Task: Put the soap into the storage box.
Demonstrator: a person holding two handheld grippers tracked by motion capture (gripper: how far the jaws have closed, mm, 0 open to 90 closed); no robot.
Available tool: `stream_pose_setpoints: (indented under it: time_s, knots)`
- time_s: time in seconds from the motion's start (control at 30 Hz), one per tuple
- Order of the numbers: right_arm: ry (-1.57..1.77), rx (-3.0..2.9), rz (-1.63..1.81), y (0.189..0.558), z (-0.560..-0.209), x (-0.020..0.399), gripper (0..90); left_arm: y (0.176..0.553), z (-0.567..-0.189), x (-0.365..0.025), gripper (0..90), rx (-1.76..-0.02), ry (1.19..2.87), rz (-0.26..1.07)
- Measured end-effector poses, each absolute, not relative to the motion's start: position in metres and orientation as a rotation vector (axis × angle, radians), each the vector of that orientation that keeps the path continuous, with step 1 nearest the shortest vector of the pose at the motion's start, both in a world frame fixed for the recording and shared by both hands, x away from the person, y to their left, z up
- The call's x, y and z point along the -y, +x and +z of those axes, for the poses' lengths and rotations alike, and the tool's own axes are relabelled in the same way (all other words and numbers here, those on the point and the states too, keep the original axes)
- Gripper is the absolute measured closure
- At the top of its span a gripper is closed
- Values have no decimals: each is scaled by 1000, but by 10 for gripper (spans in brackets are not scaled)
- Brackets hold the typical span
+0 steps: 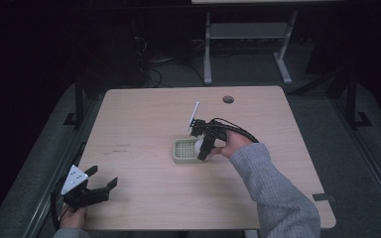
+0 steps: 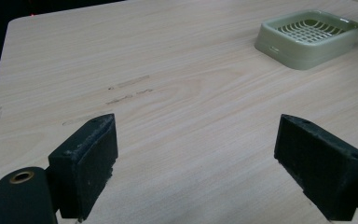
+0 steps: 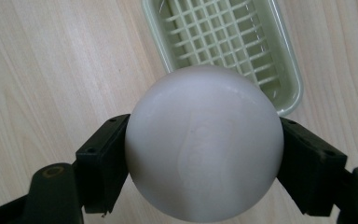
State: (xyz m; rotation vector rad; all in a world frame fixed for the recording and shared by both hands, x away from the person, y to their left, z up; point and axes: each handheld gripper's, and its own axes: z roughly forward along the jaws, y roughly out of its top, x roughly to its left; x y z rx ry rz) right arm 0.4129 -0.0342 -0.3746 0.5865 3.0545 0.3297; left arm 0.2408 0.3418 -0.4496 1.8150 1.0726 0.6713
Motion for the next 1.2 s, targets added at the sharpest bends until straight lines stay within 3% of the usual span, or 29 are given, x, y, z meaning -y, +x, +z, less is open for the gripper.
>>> stream_pose_setpoints:
  time_s: [1.2]
  knots:
    - [517, -3058, 288, 442, -386, -16, 234, 241, -449, -346, 128, -1083, 1803, 674]
